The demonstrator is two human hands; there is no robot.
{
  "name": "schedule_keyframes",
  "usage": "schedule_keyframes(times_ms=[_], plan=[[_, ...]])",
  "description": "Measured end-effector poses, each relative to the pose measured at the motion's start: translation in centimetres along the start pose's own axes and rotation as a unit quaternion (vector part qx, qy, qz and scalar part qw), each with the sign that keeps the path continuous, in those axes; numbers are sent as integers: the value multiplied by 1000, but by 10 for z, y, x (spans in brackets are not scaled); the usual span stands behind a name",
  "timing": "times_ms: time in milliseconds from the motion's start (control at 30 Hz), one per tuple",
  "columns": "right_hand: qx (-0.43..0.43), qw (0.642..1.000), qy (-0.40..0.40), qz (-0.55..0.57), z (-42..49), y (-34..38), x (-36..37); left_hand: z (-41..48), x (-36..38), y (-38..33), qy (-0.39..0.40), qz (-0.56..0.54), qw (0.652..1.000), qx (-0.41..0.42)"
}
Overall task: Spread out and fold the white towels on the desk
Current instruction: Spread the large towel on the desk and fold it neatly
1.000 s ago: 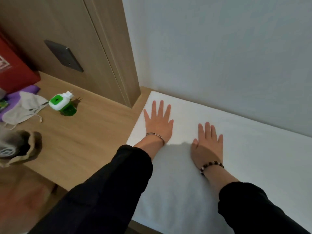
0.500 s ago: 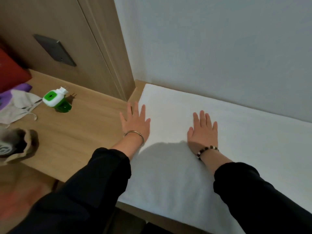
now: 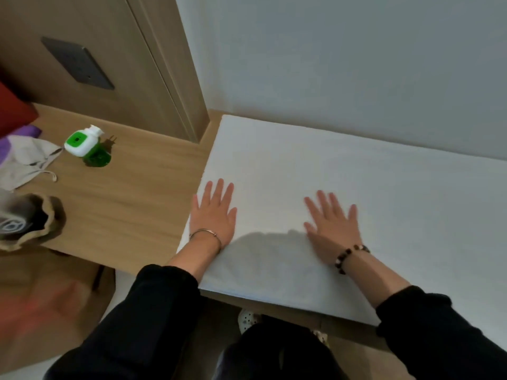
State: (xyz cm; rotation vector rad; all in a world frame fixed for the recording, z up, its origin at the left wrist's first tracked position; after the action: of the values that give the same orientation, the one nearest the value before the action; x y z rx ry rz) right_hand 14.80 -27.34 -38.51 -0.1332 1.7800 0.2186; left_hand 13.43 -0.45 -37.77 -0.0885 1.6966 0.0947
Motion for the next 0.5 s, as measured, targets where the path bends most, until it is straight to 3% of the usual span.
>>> schedule_keyframes(times_ms=[100, 200, 267, 367, 433, 500], plan=[[174, 984, -26, 6, -27, -54, -1, -16, 1, 25, 9, 15, 999, -44], [218, 975, -43, 30, -33, -24, 1, -17, -4, 21, 5, 29, 995, -91], [161, 986, -41, 20, -22, 21, 4, -16, -9, -12, -13, 9, 999, -48], [16, 999, -37, 2, -17, 68, 6, -29, 1, -58, 0, -13, 996, 86], [-68, 997, -24, 3, -23, 61, 7, -35, 8, -47, 2, 1, 996, 92], [-58, 998, -36, -5, -32, 23, 3, -38, 9, -23, -4, 13, 998, 69]])
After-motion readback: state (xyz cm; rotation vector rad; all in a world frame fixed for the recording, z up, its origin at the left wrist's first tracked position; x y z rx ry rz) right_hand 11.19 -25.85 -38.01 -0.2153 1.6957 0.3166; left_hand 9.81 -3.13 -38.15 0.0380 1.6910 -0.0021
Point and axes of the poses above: each hand's wrist, its own z-axis towards the middle knuckle, its own x-axis out of the palm, y = z × x, the point moved 9 cm from there along z, towards the middle knuckle, and after that the axes turned 7 degrees about -y, right-handed, at the moved point
